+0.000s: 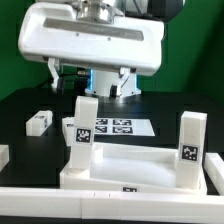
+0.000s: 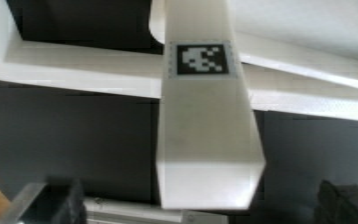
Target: Assemble desk
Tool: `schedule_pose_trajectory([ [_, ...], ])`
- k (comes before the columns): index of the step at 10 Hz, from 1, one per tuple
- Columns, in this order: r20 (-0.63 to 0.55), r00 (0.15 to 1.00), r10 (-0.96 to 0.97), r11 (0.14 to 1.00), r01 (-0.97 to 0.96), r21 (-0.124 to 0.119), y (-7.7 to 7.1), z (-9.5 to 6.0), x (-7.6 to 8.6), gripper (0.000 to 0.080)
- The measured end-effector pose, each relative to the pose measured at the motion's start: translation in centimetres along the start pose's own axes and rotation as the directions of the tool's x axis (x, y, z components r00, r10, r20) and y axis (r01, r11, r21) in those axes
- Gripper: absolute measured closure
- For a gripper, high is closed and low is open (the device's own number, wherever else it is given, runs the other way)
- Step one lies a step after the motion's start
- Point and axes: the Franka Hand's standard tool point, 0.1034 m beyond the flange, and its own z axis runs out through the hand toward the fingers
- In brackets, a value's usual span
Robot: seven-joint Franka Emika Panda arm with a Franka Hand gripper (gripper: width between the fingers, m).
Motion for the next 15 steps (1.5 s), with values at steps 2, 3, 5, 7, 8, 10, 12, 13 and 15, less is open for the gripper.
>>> schedule_pose_trajectory([
  [2,0.037,0.999,-0.001,1.000,0.001,0.013,-0.4,0.4,-0.4,0.0150],
  [3,0.033,0.999,-0.001,1.000,0.001,0.012,-0.3,0.4,-0.3,0.0150],
  [5,0.182,0.983,0.005,0.998,-0.015,0.054,-1.1,1.6,-1.7,0.0150],
  [7,0.281,0.960,-0.002,0.996,-0.022,0.084,-1.3,2.1,-1.2,0.0150],
  [8,0.362,0.932,-0.012,0.994,-0.029,0.107,-1.5,2.3,-1.7,0.0150],
  [10,0.457,0.889,-0.027,0.990,-0.038,0.132,-1.2,2.6,-1.1,0.0150],
  [12,0.442,0.896,-0.023,0.992,-0.036,0.125,-0.5,2.8,-0.9,0.0150],
  [13,0.441,0.897,-0.023,0.992,-0.036,0.124,-0.1,2.8,-0.7,0.0150],
  [15,0.439,0.898,-0.018,0.992,-0.038,0.120,0.4,2.8,-0.7,0.0260],
])
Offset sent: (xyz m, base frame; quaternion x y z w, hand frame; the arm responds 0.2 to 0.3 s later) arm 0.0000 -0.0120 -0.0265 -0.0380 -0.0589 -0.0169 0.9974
